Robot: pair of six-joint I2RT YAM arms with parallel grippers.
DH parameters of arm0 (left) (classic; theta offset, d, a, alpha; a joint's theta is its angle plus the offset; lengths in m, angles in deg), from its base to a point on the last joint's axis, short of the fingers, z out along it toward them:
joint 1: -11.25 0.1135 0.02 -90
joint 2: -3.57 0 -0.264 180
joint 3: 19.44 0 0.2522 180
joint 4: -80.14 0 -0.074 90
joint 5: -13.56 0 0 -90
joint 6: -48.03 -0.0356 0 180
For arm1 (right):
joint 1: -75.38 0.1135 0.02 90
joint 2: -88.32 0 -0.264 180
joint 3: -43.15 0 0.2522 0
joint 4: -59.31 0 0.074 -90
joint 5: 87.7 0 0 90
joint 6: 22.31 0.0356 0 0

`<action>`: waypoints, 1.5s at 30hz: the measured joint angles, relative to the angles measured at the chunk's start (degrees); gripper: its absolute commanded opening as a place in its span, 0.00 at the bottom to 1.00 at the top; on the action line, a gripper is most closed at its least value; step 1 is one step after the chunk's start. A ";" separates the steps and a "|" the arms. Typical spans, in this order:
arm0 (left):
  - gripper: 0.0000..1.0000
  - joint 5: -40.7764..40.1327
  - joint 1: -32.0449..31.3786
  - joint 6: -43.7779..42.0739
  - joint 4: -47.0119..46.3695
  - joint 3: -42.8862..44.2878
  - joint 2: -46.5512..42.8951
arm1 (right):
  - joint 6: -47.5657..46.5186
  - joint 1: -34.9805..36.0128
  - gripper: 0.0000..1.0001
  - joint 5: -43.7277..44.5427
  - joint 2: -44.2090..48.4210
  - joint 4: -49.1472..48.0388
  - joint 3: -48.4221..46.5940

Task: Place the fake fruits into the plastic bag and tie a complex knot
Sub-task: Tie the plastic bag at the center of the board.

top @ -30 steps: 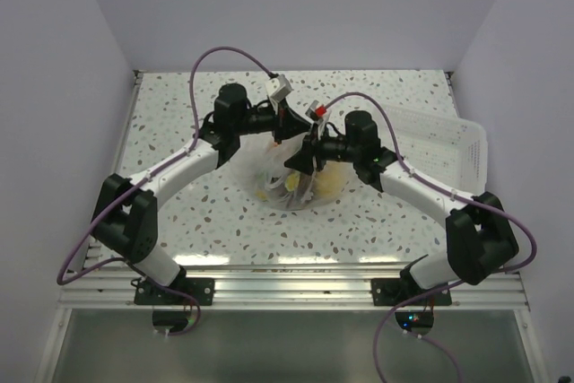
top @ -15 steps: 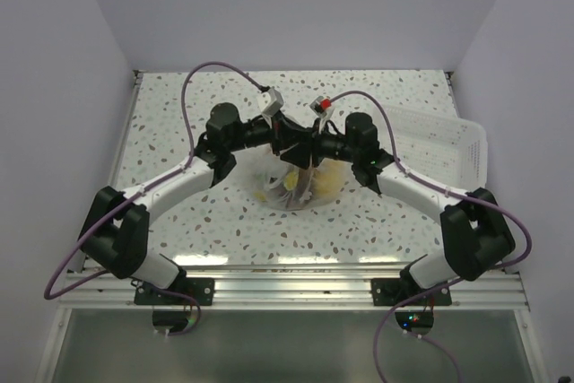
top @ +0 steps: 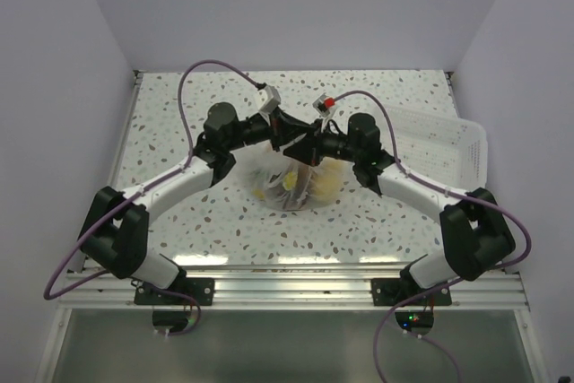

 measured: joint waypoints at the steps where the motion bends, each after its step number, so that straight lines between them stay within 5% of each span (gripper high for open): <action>1: 0.09 -0.33 0.02 -0.26 0.09 0.00 0.02 | 0.00 -0.13 0.03 0.15 -0.02 0.00 0.00; 10: 0.65 1.73 3.89 -0.68 4.79 3.80 -1.18 | -0.59 -0.13 0.00 0.83 0.07 0.28 0.11; 18: 0.65 6.05 10.91 0.48 6.27 5.25 -7.52 | -2.10 -0.50 0.00 0.39 0.07 0.76 0.11; 24: 0.69 11.74 14.01 -0.39 11.45 11.02 -2.27 | -5.57 -0.50 0.00 -2.34 0.07 1.01 0.11; 30: 0.61 16.83 14.27 -2.38 18.51 13.14 2.93 | -9.60 -0.66 0.00 -4.07 -0.17 1.70 -0.92; 32: 0.50 18.53 14.34 -3.58 21.90 13.79 3.52 | -10.56 -0.96 0.00 -4.50 -0.37 2.14 -1.70; 33: 0.43 19.28 14.43 -4.13 23.19 14.08 3.63 | -10.93 -1.18 0.00 -4.81 -0.39 2.25 -1.95; 34: 0.21 20.02 14.62 -4.59 24.17 14.19 3.63 | -11.26 -1.40 0.00 -5.05 -0.42 2.32 -2.08; 36: 0.00 21.59 15.39 -5.29 25.44 14.32 3.63 | -11.69 -1.70 0.00 -5.31 -0.52 2.43 -2.23; 45: 0.00 27.21 17.57 -9.40 29.09 12.94 0.33 | -11.13 -1.90 0.00 -3.80 -1.14 2.73 -3.04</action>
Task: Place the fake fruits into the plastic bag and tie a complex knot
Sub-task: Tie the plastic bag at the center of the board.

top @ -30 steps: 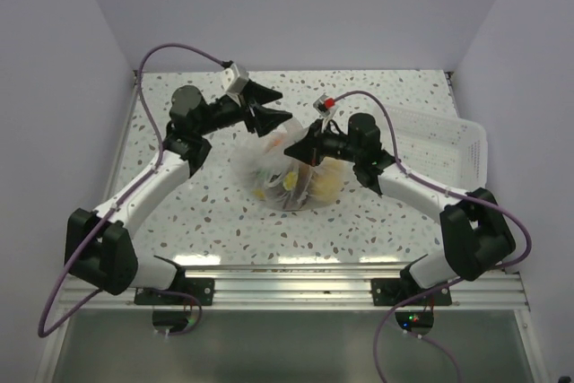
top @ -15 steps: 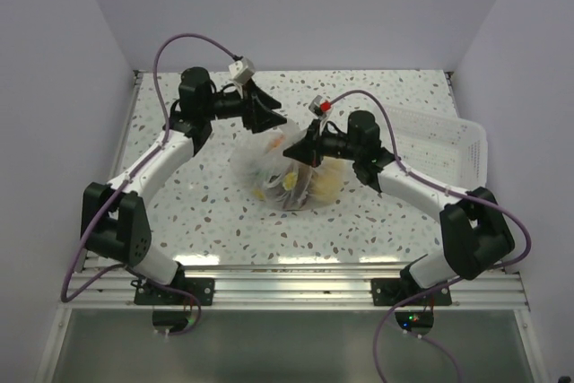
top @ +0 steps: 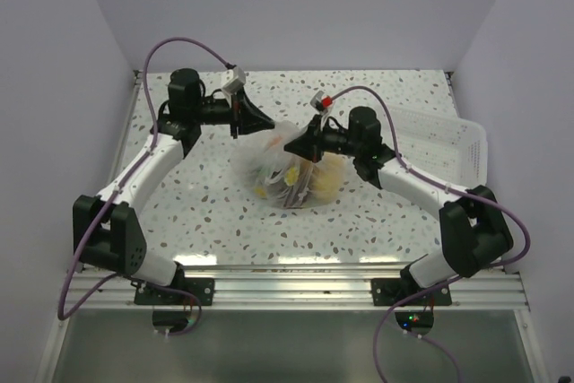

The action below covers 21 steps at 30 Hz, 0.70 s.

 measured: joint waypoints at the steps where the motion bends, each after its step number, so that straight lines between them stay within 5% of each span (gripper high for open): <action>1: 0.00 -0.07 -0.02 -2.19 1.86 -0.39 -1.16 | 0.66 0.00 0.00 0.24 -0.07 -0.02 -0.11; 11: 0.00 -7.10 -6.23 -24.04 19.58 -6.86 -8.33 | 6.91 0.02 0.00 2.62 -1.05 3.43 -0.52; 21: 0.00 -17.90 -13.66 -27.45 11.15 -13.35 -4.50 | 12.63 0.22 0.00 5.68 -2.14 7.02 -0.46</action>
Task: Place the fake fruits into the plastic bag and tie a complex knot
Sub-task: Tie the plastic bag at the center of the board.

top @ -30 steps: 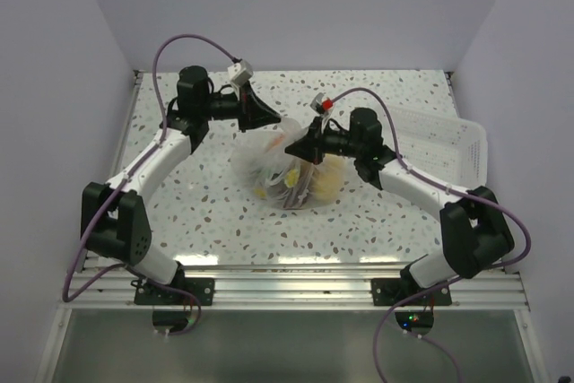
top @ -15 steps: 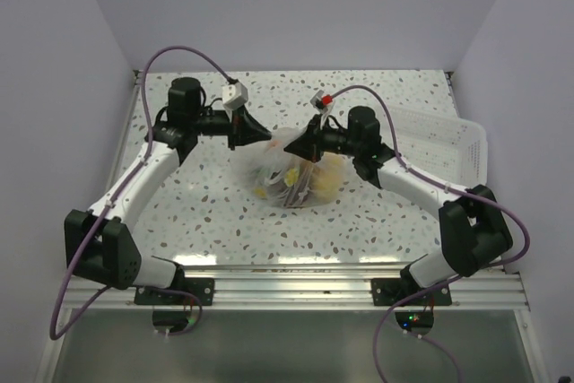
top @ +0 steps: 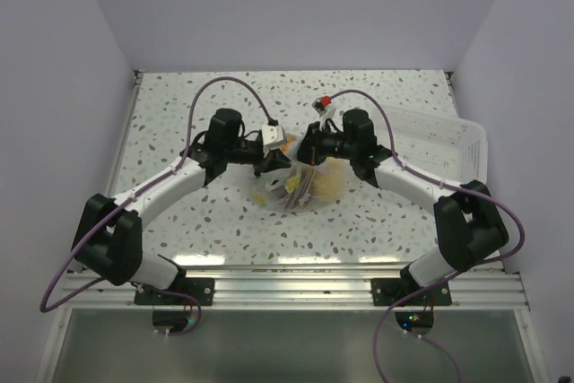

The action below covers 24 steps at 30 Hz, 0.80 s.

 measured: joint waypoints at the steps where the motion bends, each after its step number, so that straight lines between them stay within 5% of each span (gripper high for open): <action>1: 0.00 -1.03 -0.59 0.07 -1.22 -0.11 0.90 | 0.39 0.00 0.00 0.42 0.00 0.22 0.02; 8: 0.00 -9.66 -3.65 1.20 -8.00 -1.03 3.87 | 2.34 -1.22 0.02 2.29 -0.44 2.45 0.09; 9: 0.00 -11.08 -3.89 1.51 -8.76 -1.14 4.15 | 2.34 -1.46 0.16 2.43 -0.55 2.75 0.09; 10: 0.00 -12.74 -4.09 1.84 -9.46 -1.31 4.39 | 2.19 -1.68 0.44 2.45 -0.63 3.06 0.07; 11: 0.00 -14.47 -4.31 2.43 -9.68 -1.46 4.48 | 1.88 -1.95 0.50 2.58 -0.70 3.65 -0.07; 15: 0.00 -20.52 -3.45 2.93 -9.88 -2.89 4.52 | -1.55 -3.52 0.56 -0.81 -0.79 8.02 -3.28; 24: 0.00 -18.45 -1.57 3.63 -9.29 -2.97 2.51 | -15.52 -5.51 0.48 -7.48 -1.44 19.54 -8.07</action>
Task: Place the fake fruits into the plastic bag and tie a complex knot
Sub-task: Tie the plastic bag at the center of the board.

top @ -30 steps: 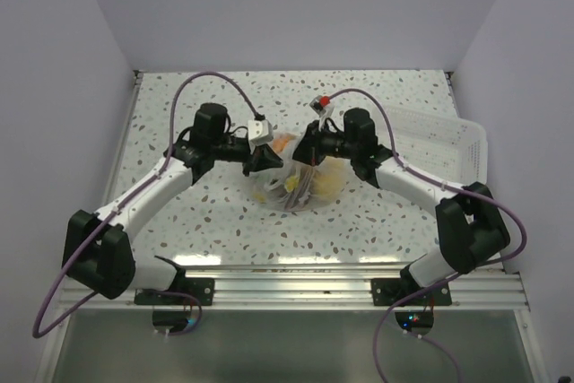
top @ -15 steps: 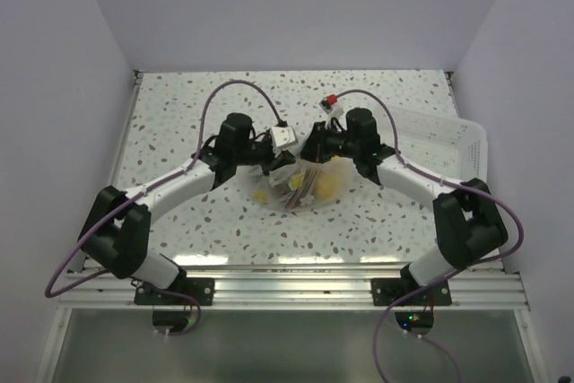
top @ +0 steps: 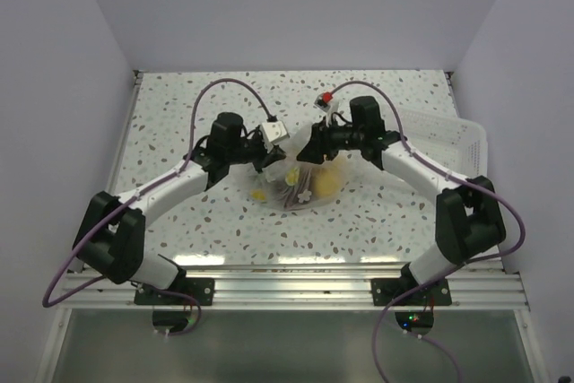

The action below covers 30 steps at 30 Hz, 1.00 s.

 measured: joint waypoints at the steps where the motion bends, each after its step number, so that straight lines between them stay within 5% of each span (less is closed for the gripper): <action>1: 0.00 0.72 0.04 0.31 0.13 0.02 -0.31 | -1.38 0.02 0.48 -0.24 -0.52 0.90 -0.26; 10: 0.00 7.06 0.70 1.88 2.32 0.31 -0.79 | -6.51 2.23 0.27 1.03 -2.82 3.48 -0.55; 17: 0.00 8.90 0.70 2.14 2.99 0.31 -2.10 | -2.19 3.67 0.25 7.06 -2.95 -0.37 -0.52; 24: 0.00 5.97 0.22 2.21 2.82 0.31 -1.57 | 6.51 3.72 0.01 5.27 -3.80 -7.87 0.13; 30: 0.00 -0.44 -0.13 3.23 0.72 0.31 1.51 | 7.56 3.30 0.00 0.33 -3.85 -7.91 0.44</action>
